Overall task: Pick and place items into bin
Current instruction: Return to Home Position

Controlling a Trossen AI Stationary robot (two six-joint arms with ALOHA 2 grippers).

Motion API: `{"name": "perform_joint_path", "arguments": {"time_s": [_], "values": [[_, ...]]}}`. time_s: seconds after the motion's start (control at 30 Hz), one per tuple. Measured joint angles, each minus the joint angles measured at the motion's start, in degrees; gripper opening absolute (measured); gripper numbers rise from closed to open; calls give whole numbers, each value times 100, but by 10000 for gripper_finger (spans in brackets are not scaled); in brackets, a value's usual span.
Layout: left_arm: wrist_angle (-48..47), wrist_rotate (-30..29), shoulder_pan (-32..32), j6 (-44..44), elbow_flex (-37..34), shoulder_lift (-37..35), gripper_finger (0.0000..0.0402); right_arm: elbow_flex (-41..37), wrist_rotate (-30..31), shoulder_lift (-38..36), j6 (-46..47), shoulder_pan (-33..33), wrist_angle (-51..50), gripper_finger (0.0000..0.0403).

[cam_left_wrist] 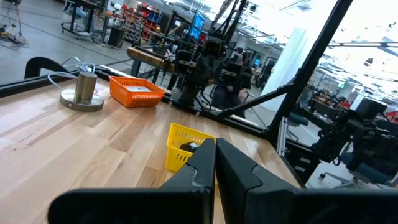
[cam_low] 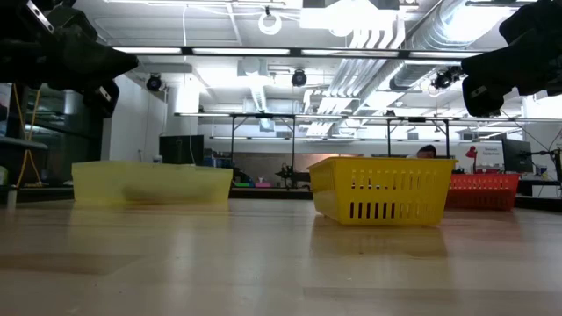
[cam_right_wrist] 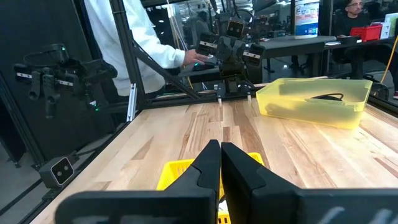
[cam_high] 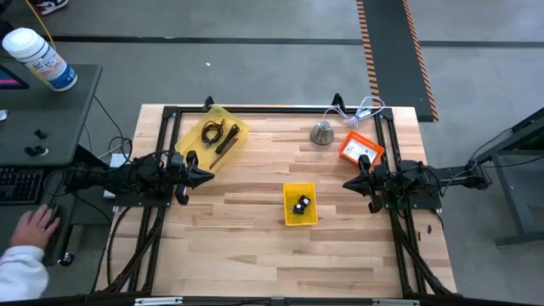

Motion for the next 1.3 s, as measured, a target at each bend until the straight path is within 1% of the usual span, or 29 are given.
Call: {"name": "perform_joint_path", "arguments": {"time_s": [0.5,1.3], "values": [[0,0,0,0,0,2,1,2,0,1,-1,0,0,1],[2,0,0,1,0,0,1,2,2,0,-2,2,0,5]]}}
